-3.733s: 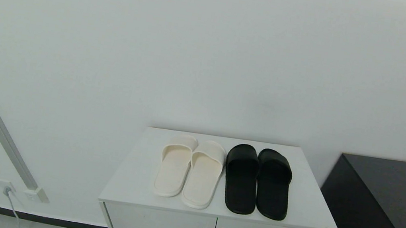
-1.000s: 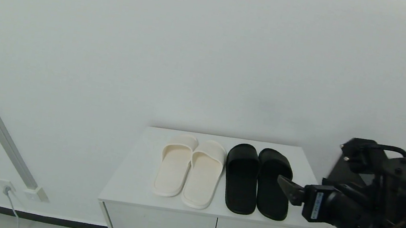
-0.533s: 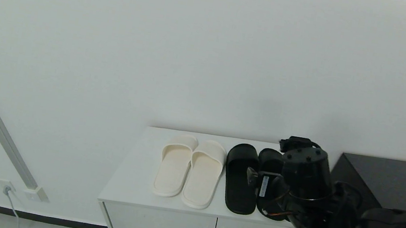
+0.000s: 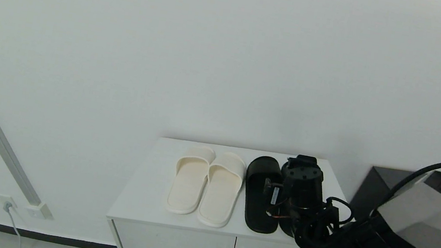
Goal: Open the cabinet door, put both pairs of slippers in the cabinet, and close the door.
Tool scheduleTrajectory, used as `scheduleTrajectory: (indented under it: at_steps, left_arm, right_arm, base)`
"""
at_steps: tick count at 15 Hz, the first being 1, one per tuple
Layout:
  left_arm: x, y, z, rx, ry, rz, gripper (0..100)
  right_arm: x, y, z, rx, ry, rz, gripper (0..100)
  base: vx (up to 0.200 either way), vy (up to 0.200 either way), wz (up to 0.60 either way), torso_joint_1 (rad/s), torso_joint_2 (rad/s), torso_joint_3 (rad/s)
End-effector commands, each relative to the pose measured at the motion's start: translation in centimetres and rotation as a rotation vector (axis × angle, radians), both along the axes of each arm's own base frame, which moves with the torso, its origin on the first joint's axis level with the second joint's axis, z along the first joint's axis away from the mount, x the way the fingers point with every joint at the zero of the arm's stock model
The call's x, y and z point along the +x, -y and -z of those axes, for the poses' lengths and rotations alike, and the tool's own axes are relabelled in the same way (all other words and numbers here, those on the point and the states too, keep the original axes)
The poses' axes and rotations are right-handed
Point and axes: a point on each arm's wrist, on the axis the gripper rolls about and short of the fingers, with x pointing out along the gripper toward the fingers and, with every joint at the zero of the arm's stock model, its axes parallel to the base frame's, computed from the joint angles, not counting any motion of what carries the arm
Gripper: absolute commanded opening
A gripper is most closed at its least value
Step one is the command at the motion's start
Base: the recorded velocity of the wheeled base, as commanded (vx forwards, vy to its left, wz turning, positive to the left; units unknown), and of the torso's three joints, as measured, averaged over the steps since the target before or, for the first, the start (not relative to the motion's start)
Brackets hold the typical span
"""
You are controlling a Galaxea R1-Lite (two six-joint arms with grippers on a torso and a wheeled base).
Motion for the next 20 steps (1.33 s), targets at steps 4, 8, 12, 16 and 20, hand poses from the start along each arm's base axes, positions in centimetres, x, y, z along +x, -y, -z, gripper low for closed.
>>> scheduleTrajectory:
  at_steps: [4, 8, 12, 16, 20]
  left_arm:
    - [0.0, 0.0, 0.0, 0.0, 0.0, -0.001, 0]
    - [0.0, 0.0, 0.0, 0.0, 0.0, -0.001, 0]
    - [0.0, 0.0, 0.0, 0.0, 0.0, -0.001, 0]
    - [0.0, 0.0, 0.0, 0.0, 0.0, -0.001, 0]
    - [0.0, 0.0, 0.0, 0.0, 0.0, -0.001, 0]
  right_arm:
    - [3.2, -1.0, 3.2, -0.054, 0.026, 0.009, 100]
    - [4.6, -1.3, 3.4, -0.057, 0.048, 0.02, 100]
    - [5.1, -1.2, 3.2, -0.051, 0.06, 0.027, 0]
    - [4.6, -1.0, 2.1, -0.043, 0.071, 0.026, 0]
    - [1.4, 0.8, -2.7, -0.066, 0.113, -0.03, 0]
  base:
    - [0.0, 0.0, 0.0, 0.0, 0.0, 0.0]
    - [0.0, 0.0, 0.0, 0.0, 0.0, 0.0]
    - [0.0, 0.0, 0.0, 0.0, 0.0, 0.0]
    - [0.0, 0.0, 0.0, 0.0, 0.0, 0.0]
    - [0.0, 0.0, 0.0, 0.0, 0.0, 0.0]
